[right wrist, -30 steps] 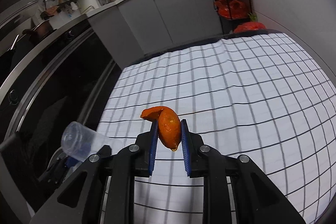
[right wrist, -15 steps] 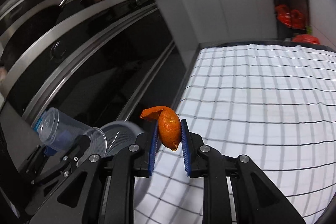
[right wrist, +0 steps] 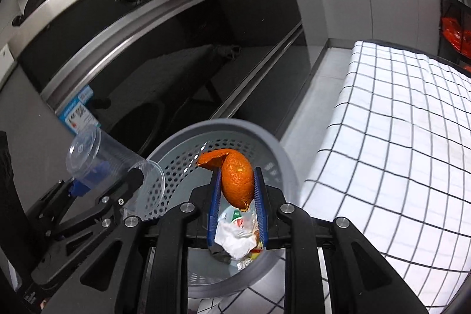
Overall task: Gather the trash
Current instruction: 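Carry the cup with the left tool over the wastebasket while the right tool carries the peel, then open both tools to drop the cup and peel into the wastebasket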
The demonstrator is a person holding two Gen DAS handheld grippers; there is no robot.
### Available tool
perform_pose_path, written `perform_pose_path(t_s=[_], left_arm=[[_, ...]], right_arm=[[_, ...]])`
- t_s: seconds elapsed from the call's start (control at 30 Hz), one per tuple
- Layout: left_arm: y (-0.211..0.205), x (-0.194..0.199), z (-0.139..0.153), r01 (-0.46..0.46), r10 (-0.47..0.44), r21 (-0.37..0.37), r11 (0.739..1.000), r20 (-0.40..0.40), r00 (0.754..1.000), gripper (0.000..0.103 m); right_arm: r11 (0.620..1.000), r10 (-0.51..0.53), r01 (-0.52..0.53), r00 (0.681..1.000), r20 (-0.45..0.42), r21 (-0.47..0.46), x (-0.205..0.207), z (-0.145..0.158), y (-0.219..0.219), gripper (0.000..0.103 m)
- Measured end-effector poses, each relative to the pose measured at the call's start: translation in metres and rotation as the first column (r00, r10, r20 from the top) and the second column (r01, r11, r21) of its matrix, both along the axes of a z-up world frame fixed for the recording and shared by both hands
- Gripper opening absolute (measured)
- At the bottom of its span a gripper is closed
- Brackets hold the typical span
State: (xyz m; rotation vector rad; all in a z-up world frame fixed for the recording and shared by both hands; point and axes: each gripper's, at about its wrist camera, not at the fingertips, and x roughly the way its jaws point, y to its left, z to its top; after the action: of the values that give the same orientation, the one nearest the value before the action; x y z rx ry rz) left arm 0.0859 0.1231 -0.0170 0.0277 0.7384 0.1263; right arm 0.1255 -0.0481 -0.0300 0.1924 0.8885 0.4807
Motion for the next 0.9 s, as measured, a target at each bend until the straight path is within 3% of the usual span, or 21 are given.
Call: perform_pose_path(t_s=[0.2,0.27,0.33,0.37,0.43,0.9], left_arm=[[0.007,-0.003,0.000,-0.015,0.015,-0.013,1.000,0.005,1.000,0.059],[0.007,-0.005,0.002,-0.018,0.018,-0.008,1.000,0.018,1.000,0.066],[0.008,-0.007,0.003,-0.024,0.025,-0.006,1.000,0.030,0.999,0.073],[0.010,-0.009,0.004,-0.027,0.027,-0.008,1.000,0.035,0.999,0.076],[0.012,-0.011,0.005,-0.030,0.031,-0.014,0.999,0.041,0.999,0.076],[0.023,-0.020,0.011,-0.044,0.046,-0.025,0.999,0.062,0.997,0.079]], right_arm=[[1.000,0.017,-0.017,1.000,0.007,0.006,0.001,-0.001,0.007,0.022],[1.000,0.021,-0.021,1.000,0.010,0.000,0.000,-0.002,0.013,0.024],[1.000,0.022,-0.022,1.000,0.014,-0.001,-0.001,-0.002,0.013,0.033],[1.000,0.020,-0.020,1.000,0.016,0.000,-0.002,-0.002,0.013,0.045],[1.000,0.012,-0.012,0.999,0.030,0.007,-0.004,0.000,0.012,0.057],[0.999,-0.036,0.036,0.999,0.040,0.013,-0.017,0.001,0.004,0.057]])
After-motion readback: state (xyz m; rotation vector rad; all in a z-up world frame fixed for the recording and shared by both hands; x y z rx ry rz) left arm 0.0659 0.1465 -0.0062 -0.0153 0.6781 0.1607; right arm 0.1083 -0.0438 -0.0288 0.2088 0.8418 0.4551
